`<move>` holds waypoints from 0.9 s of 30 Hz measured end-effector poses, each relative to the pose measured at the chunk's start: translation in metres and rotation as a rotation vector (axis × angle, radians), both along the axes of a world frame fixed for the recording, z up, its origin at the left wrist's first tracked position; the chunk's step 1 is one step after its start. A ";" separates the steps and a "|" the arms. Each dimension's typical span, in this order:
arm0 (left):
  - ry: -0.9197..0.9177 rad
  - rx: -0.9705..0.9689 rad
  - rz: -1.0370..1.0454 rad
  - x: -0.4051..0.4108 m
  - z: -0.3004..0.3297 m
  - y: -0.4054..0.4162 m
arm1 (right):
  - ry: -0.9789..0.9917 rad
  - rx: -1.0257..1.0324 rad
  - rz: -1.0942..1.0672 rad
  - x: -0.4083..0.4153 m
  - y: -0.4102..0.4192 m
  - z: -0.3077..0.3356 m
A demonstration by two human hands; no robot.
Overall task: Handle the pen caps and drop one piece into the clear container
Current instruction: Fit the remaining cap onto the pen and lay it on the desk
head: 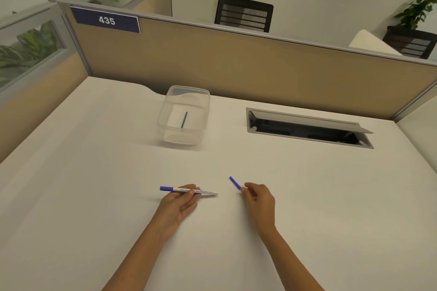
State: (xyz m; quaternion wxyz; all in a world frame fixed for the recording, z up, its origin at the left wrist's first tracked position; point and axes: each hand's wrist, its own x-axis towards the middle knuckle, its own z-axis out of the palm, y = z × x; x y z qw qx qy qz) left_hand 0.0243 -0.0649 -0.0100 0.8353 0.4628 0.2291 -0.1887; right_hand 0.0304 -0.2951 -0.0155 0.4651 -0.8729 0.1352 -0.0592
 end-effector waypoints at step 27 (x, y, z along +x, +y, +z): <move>0.015 -0.335 0.140 -0.014 0.062 -0.035 | 0.085 1.123 -0.171 -0.037 0.029 0.106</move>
